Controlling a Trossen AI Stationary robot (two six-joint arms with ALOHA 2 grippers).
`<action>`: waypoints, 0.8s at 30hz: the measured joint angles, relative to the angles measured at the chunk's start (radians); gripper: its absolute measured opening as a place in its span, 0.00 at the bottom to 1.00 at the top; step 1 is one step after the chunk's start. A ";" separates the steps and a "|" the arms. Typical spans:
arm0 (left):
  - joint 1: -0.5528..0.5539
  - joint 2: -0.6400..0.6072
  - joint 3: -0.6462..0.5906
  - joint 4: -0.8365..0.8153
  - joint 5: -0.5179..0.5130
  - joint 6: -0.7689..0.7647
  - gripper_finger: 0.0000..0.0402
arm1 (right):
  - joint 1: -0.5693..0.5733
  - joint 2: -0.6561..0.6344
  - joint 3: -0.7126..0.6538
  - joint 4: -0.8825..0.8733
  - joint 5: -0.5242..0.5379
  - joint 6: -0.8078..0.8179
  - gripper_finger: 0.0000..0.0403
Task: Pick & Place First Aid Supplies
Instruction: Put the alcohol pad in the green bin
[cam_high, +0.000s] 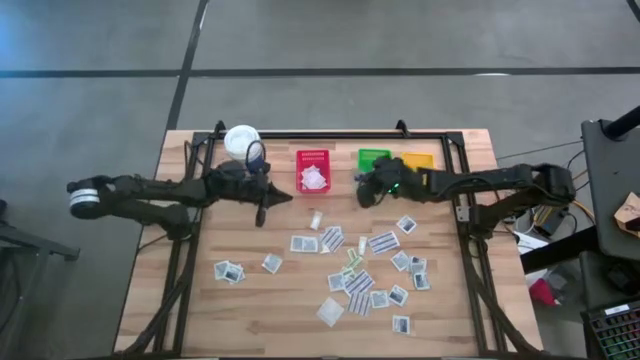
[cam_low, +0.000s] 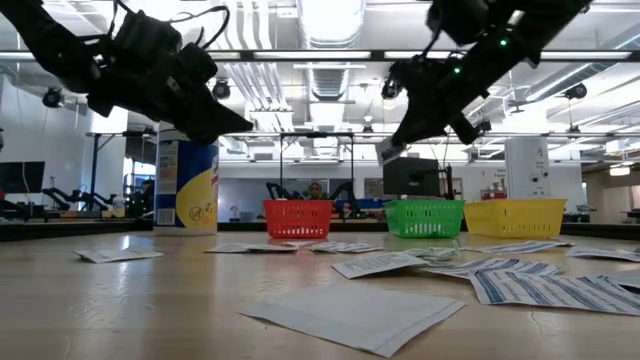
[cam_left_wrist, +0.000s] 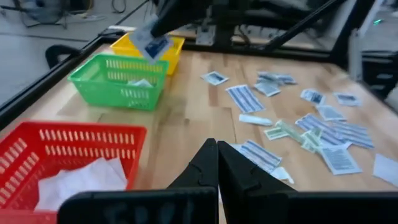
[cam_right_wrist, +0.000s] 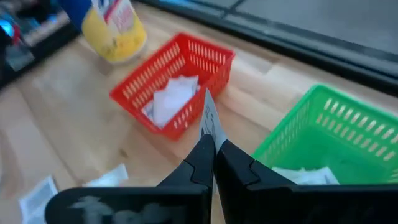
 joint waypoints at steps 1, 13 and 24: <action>0.018 0.000 0.003 0.000 0.040 0.005 0.00 | -0.009 -0.023 -0.018 0.020 -0.002 0.000 0.02; 0.051 0.000 -0.009 -0.004 0.190 0.072 0.00 | 0.006 -0.163 -0.233 0.328 -0.012 0.027 0.02; 0.058 0.000 0.016 0.010 0.188 0.346 0.00 | -0.114 -0.162 -0.266 0.400 -0.009 0.000 0.02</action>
